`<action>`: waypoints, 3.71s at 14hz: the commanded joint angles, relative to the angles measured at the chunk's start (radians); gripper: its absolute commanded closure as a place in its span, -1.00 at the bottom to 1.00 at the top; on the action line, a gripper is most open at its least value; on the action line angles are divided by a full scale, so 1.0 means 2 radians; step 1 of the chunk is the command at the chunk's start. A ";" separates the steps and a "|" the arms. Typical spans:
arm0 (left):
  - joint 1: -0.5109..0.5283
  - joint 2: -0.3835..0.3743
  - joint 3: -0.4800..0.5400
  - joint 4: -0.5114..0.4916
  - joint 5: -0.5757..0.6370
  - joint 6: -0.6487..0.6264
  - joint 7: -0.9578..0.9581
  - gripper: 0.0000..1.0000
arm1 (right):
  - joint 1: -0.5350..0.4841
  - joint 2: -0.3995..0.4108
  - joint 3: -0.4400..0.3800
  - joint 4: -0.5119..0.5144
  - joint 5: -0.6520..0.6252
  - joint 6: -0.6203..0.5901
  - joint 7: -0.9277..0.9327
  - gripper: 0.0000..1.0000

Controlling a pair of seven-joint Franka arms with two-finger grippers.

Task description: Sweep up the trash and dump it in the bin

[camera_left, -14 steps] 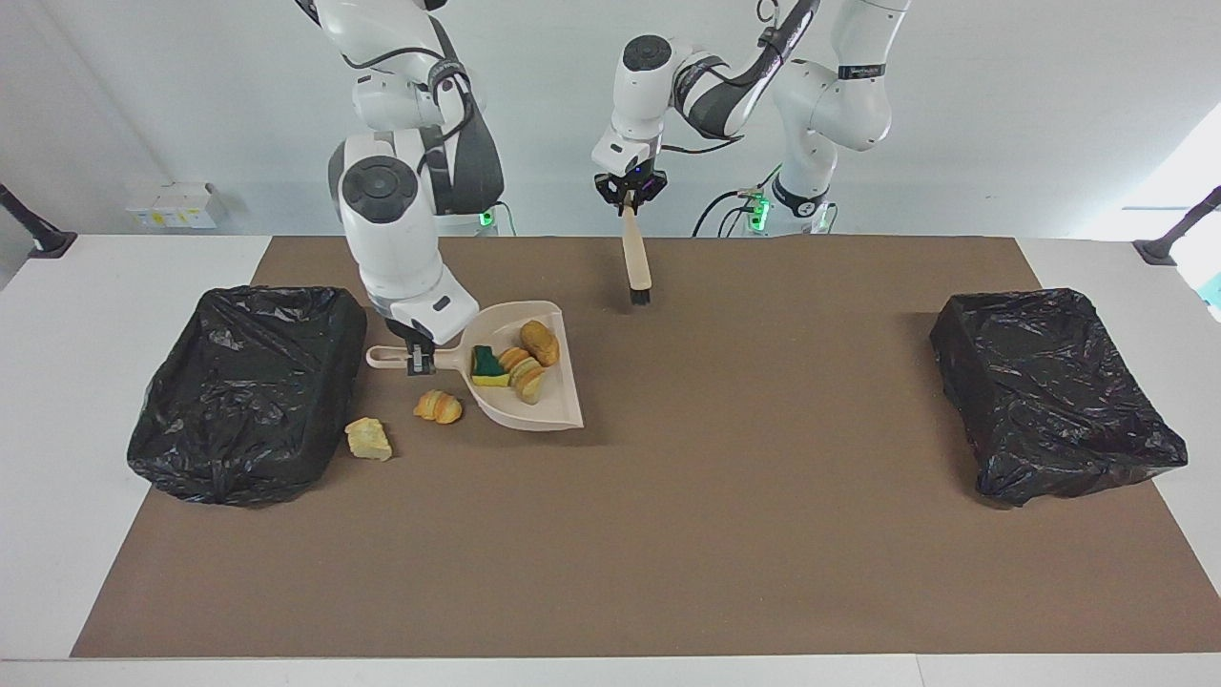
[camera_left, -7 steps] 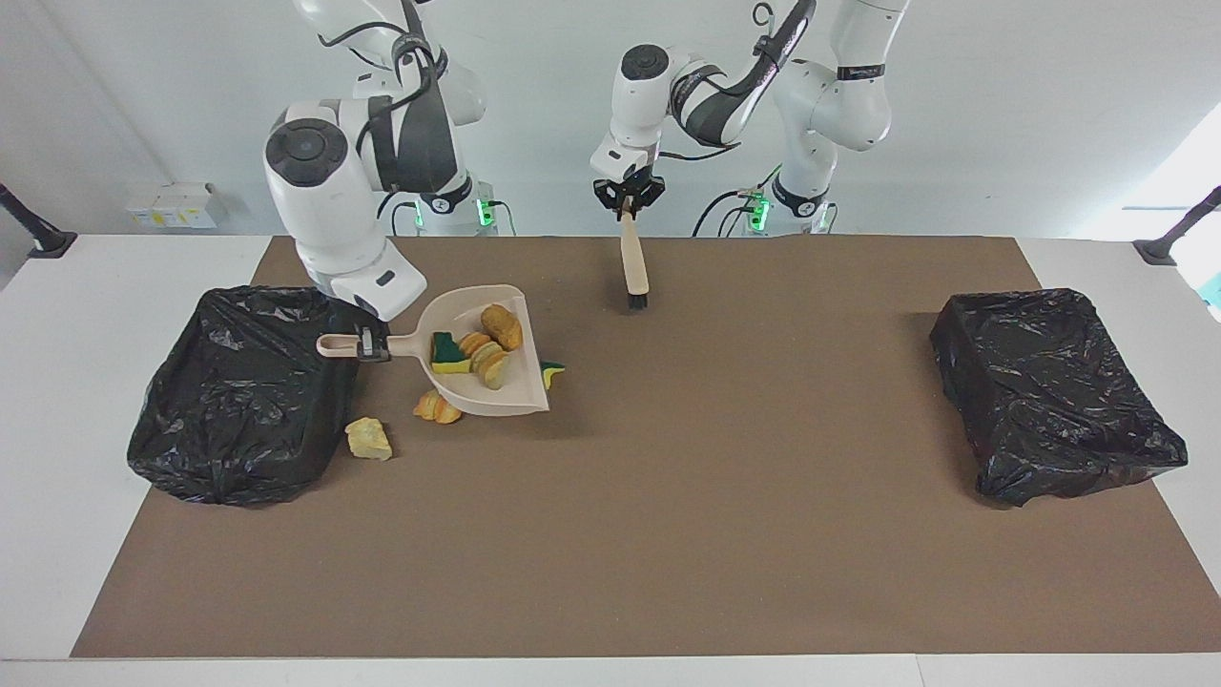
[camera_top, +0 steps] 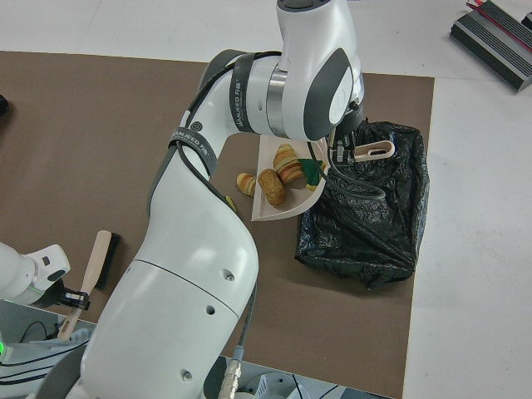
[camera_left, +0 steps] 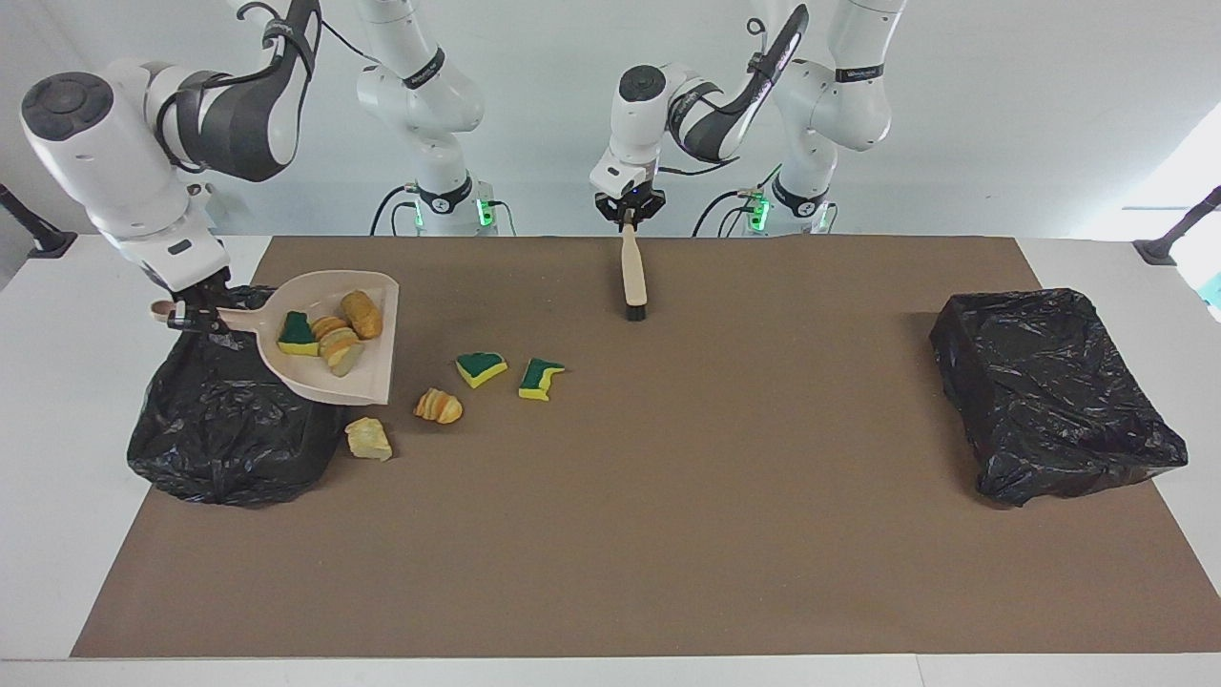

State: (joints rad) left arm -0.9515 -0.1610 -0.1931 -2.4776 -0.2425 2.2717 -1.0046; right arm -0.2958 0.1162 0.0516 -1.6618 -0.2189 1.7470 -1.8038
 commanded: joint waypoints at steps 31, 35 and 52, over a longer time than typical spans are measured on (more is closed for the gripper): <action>0.403 0.021 0.034 0.430 0.109 -0.411 0.385 -1.00 | -0.009 -0.086 0.015 -0.073 -0.361 -0.011 0.261 1.00; 0.439 0.021 0.034 0.435 0.120 -0.423 0.452 -1.00 | 0.010 -0.102 0.016 -0.072 -0.385 -0.014 0.261 1.00; 0.447 0.074 0.047 0.529 0.127 -0.463 0.479 -1.00 | 0.027 -0.103 0.020 -0.097 -0.402 0.022 0.189 1.00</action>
State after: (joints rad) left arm -0.0597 -0.0166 -0.0953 -1.4498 -0.0107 1.3708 -0.0669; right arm -0.2412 -0.0780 0.0844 -1.8355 -1.0035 1.7715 -1.4023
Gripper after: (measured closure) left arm 0.000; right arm 0.687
